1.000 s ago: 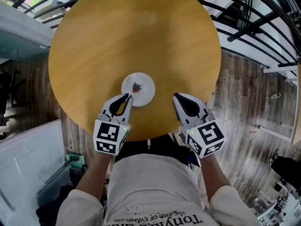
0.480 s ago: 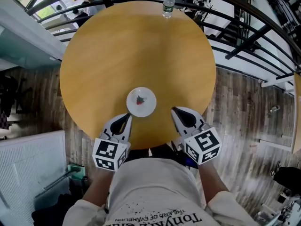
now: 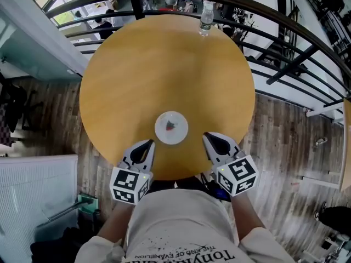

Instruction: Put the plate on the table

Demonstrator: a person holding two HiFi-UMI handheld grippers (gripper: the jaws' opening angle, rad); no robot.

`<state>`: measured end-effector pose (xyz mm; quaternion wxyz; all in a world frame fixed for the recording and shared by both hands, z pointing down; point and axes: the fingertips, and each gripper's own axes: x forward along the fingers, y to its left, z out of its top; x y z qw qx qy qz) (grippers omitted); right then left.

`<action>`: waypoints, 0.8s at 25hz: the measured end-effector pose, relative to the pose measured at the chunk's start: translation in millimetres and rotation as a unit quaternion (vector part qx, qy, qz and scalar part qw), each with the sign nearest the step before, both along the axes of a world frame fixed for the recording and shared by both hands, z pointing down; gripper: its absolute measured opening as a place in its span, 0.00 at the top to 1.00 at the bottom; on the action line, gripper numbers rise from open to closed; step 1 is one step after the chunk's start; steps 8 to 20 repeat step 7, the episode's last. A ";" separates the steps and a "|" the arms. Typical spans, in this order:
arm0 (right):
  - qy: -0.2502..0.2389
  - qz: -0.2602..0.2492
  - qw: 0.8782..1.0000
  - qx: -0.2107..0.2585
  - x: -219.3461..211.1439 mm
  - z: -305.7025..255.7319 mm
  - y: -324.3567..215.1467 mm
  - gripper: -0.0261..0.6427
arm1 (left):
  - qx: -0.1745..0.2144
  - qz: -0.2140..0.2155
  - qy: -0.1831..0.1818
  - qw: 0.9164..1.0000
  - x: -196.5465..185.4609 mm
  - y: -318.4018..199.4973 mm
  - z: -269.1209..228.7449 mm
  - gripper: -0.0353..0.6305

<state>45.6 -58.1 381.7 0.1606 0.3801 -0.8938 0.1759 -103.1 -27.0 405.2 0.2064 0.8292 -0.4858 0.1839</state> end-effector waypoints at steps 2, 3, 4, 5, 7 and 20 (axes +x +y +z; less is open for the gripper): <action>-0.002 -0.001 1.000 0.001 -1.9 -1.4 0.5 0.93 | 0.000 -0.001 -0.001 1.000 -1.5 0.9 0.4 0.91; -0.003 -0.001 1.000 0.001 -2.3 -2.3 0.8 0.93 | 0.000 0.000 -0.001 1.000 -1.4 1.5 1.1 0.91; -0.004 -0.001 1.000 0.001 -2.4 -3.2 1.0 0.93 | -0.002 0.001 -0.001 1.000 -1.2 2.0 1.7 0.91; -0.004 -0.001 1.000 0.001 -2.4 -4.0 1.3 0.93 | -0.003 0.001 -0.001 1.000 -1.0 2.5 2.4 0.91; -0.003 -0.001 1.000 0.000 -2.3 -5.1 1.7 0.93 | -0.007 0.003 -0.002 1.000 -0.8 3.2 3.4 0.91; -0.003 -0.001 1.000 0.000 -2.3 -5.1 1.7 0.93 | -0.007 0.003 -0.002 1.000 -0.8 3.2 3.4 0.91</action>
